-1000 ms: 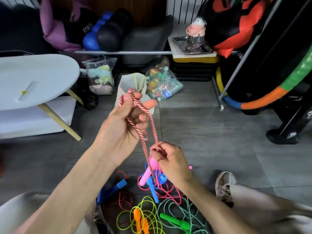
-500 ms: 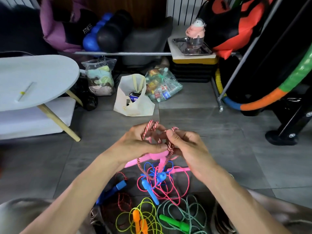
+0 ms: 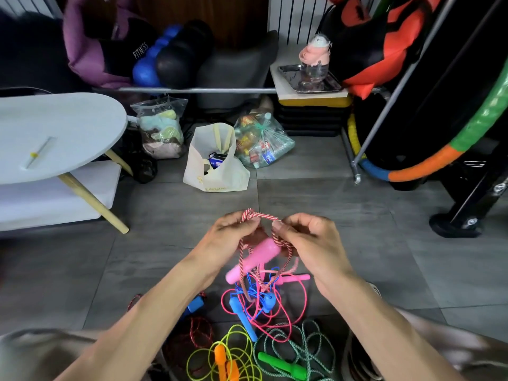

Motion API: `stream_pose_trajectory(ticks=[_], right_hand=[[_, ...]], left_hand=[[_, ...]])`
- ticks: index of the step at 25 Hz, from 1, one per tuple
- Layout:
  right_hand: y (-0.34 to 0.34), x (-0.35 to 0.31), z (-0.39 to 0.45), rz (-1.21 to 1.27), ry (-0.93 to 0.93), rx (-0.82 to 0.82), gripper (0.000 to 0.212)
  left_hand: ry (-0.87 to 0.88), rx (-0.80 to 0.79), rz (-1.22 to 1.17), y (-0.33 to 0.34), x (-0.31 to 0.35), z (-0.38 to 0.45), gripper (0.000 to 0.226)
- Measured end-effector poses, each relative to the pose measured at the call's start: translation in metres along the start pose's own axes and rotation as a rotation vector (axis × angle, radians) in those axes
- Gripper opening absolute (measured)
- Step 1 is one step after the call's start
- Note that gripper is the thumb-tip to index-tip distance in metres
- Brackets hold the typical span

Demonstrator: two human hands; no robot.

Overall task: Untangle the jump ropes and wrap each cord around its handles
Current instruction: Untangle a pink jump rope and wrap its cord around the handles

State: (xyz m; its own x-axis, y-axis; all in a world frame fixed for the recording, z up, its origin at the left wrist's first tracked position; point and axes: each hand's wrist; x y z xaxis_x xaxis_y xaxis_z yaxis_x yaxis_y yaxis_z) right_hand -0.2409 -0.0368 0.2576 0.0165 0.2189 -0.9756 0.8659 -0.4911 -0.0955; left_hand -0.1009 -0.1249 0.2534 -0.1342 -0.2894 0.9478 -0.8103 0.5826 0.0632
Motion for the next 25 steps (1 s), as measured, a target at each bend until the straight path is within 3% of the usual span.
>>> stream_pose_trajectory(ticks=[3,5,9,16,20,23,25], right_hand=[[0.002,0.002,0.004,0.019,0.033,0.032,0.023],[-0.002,0.002,0.007,0.032,0.039,0.053,0.023],[-0.007,0.004,0.007,-0.021,0.038,0.056,0.014],[0.005,0.014,-0.001,-0.062,0.053,0.097,0.017],[0.010,0.012,-0.008,-0.131,0.108,-0.097,0.004],[0.010,0.010,-0.011,-0.446,-0.054,-0.148,0.021],[0.008,0.006,-0.007,-0.436,-0.051,-0.126,0.024]], left_hand=[[-0.035,-0.210,-0.056,0.003,-0.010,-0.003,0.046],[0.023,-0.240,-0.065,0.007,-0.015,-0.004,0.048],[0.006,-0.157,-0.327,0.013,-0.015,-0.003,0.039],[-0.026,0.048,-0.352,0.022,-0.015,-0.010,0.027],[-0.077,0.034,-0.537,0.023,-0.014,-0.015,0.033],[-0.041,0.067,-0.513,0.021,-0.010,-0.014,0.018],[0.000,0.144,-0.416,0.021,-0.011,-0.011,0.018]])
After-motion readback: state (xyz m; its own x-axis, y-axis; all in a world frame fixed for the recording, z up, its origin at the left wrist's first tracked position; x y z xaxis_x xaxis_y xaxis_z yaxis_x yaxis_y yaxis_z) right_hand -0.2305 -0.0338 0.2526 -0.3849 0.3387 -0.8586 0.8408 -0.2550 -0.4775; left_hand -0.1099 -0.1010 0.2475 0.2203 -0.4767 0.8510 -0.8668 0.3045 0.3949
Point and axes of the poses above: each hand's wrist, its own z-axis towards the middle knuckle, its own y-axis out of the palm, x = y × z, and after that the axes turned 1 degree about y, right-handed
